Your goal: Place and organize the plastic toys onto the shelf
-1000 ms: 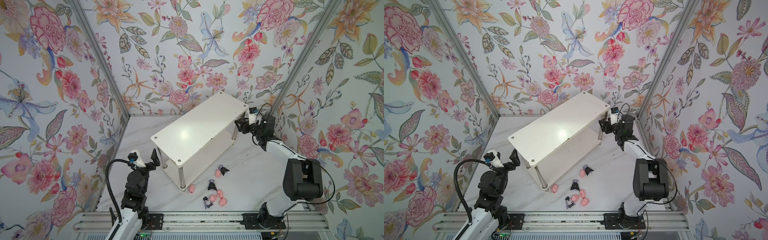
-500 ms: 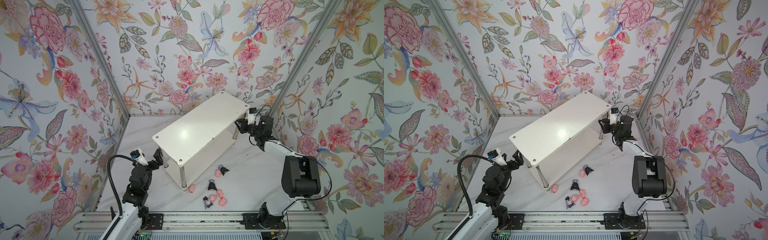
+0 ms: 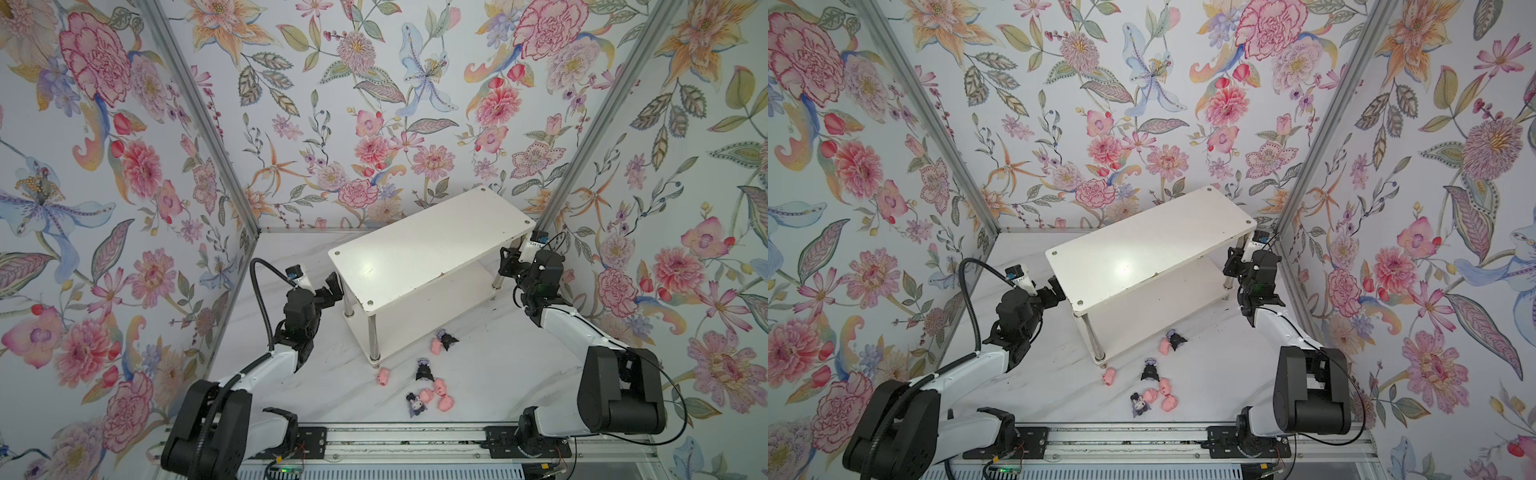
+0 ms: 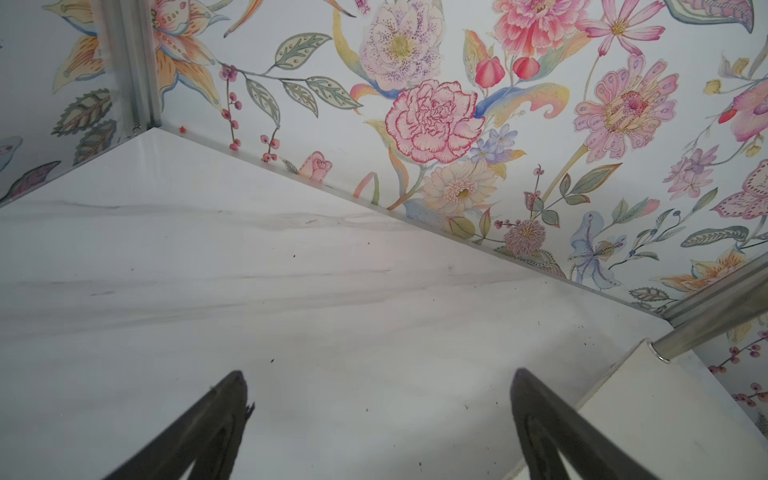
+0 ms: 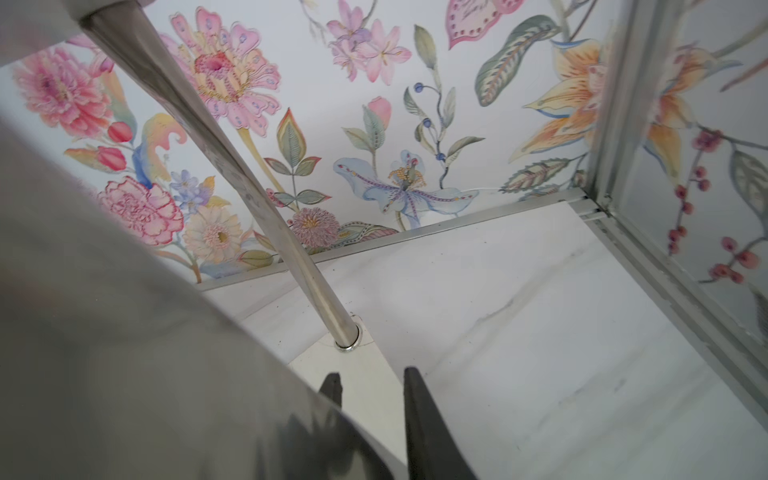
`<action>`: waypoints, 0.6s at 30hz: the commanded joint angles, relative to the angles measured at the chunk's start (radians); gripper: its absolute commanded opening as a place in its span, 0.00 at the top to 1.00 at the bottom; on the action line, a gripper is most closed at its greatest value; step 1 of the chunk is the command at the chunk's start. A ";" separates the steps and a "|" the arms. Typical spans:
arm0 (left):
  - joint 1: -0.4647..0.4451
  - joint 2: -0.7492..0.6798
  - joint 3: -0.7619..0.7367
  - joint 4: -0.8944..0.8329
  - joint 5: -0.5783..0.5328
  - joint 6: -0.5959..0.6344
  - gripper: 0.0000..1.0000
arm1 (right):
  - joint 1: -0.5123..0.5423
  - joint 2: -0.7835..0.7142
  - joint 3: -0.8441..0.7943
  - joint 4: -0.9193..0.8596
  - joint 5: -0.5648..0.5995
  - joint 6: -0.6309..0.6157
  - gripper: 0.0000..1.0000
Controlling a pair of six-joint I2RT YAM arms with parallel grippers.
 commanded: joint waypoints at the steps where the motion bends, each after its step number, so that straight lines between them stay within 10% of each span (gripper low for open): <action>1: -0.025 0.118 0.146 0.130 0.107 -0.001 0.01 | 0.027 -0.069 -0.044 0.038 0.118 -0.005 0.83; 18: -0.022 0.620 0.811 -0.123 0.161 0.093 0.01 | 0.225 -0.150 -0.177 0.063 0.222 0.077 0.75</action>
